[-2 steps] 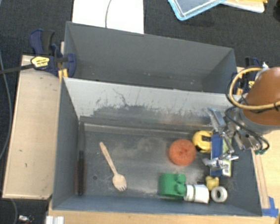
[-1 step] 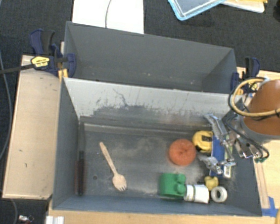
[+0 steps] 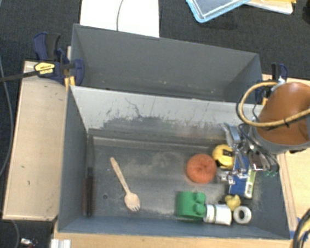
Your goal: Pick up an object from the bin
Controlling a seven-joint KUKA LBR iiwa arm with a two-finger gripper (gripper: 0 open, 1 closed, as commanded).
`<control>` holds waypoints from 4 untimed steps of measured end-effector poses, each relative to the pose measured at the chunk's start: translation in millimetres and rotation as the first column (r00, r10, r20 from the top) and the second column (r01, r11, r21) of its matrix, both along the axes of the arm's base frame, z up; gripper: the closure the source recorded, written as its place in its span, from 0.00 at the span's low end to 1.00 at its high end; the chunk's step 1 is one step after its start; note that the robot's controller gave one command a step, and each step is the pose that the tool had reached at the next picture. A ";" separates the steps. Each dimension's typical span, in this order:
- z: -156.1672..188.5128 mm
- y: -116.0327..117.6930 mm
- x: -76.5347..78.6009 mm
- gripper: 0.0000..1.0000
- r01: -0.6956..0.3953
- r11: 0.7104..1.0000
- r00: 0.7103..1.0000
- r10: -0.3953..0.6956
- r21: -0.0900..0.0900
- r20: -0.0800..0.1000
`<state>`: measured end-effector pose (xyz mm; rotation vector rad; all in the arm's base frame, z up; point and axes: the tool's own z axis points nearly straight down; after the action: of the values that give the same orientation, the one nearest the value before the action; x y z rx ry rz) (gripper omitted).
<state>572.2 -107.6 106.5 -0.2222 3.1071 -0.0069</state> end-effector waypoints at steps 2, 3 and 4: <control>-12.7 39.4 -8.9 1.00 0.013 1.000 1.000 -0.013 0.005 0.005; 42.4 26.0 2.5 1.00 0.068 0.998 0.998 -0.068 0.007 0.002; 67.2 30.4 5.2 1.00 0.020 1.000 1.000 -0.020 0.005 0.008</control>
Offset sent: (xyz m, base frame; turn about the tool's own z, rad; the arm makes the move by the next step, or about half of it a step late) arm -0.0096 0.0381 -0.0137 0.0126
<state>577.4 -77.2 173.8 -0.1898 3.1005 -0.0007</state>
